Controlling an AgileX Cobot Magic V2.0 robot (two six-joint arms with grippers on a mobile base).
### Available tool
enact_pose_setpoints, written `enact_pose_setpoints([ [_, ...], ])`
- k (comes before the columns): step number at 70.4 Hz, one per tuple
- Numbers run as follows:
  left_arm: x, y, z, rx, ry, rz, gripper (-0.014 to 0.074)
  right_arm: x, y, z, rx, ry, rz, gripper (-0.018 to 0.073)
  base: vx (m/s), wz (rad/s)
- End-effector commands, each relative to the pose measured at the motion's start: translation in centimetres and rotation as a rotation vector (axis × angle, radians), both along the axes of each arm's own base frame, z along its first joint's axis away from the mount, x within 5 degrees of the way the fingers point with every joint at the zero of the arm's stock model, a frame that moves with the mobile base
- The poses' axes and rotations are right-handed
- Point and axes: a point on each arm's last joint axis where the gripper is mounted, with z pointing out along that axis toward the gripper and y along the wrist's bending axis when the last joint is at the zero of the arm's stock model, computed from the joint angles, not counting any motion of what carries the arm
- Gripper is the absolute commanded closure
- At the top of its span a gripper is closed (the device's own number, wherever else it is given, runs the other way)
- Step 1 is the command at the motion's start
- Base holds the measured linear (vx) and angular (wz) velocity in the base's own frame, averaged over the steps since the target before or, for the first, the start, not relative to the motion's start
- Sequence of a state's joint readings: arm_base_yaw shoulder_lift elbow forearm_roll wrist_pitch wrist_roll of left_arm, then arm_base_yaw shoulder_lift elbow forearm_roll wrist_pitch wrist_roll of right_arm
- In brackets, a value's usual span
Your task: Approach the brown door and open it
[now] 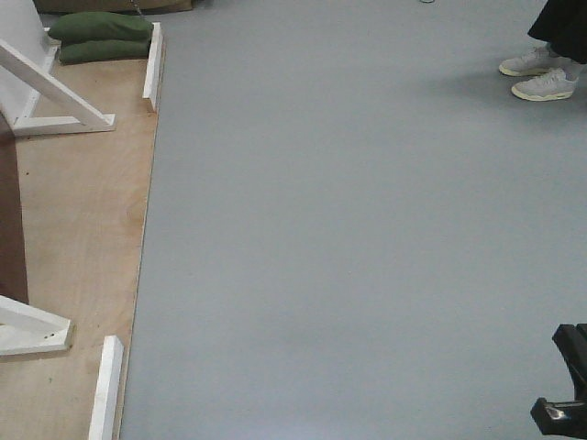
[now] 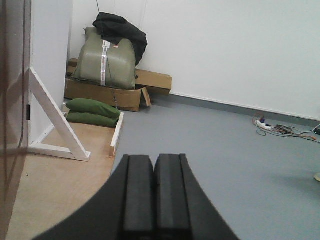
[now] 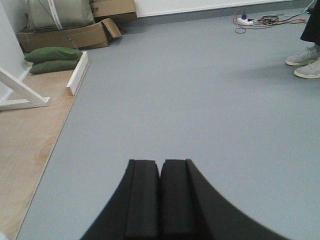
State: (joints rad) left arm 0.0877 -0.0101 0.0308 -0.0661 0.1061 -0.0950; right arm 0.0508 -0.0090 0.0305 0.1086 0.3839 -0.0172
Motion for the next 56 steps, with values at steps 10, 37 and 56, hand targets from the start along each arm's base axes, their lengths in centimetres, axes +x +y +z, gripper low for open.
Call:
enact_pose_setpoints([
  [10, -0.12, 0.02, 0.26, 0.006, -0.087, 0.002, 0.0580, 0.13, -0.09, 0.72, -0.010, -0.095, -0.007, 0.0559, 0.22, -0.03],
  [37, -0.12, 0.02, 0.26, 0.006, -0.087, 0.002, 0.0580, 0.13, -0.09, 0.72, -0.010, -0.095, -0.007, 0.0559, 0.24, 0.03],
  [56, -0.12, 0.02, 0.26, 0.006, -0.087, 0.002, 0.0580, 0.13, -0.09, 0.71, -0.011, -0.094, -0.007, 0.0559, 0.27, 0.22],
])
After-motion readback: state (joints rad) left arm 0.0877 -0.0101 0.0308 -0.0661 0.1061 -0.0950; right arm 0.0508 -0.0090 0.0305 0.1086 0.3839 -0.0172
